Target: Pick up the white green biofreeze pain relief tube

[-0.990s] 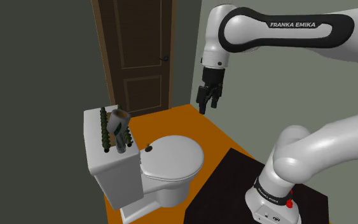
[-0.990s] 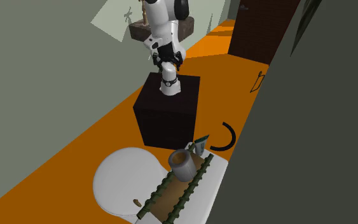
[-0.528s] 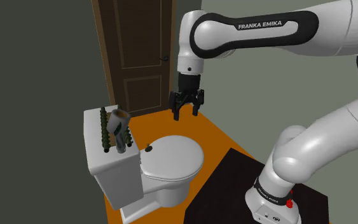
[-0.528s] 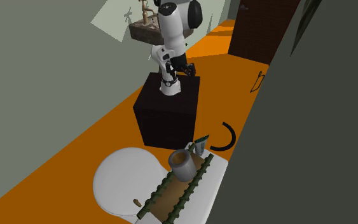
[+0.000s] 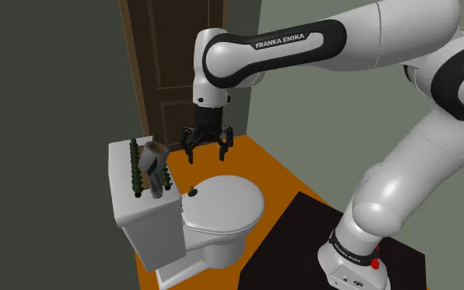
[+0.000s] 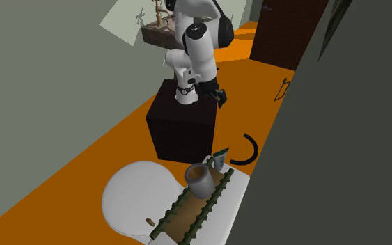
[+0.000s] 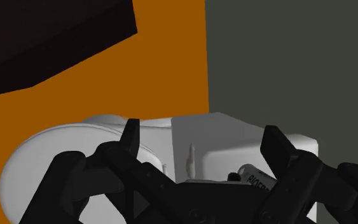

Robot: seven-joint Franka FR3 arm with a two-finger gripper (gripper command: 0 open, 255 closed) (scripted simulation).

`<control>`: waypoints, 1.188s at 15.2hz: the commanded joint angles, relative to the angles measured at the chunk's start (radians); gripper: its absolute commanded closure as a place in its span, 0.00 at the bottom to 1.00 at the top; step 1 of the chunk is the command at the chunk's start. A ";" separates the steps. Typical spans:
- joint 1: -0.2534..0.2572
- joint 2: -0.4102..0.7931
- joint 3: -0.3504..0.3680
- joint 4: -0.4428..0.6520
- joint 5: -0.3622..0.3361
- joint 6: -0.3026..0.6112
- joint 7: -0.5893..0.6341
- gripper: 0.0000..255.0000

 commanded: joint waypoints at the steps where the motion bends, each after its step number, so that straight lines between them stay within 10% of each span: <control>1: -0.002 0.086 0.024 0.077 -0.011 0.015 0.100 0.00; 18: 0.085 0.686 0.003 0.629 -0.145 0.084 0.646 0.00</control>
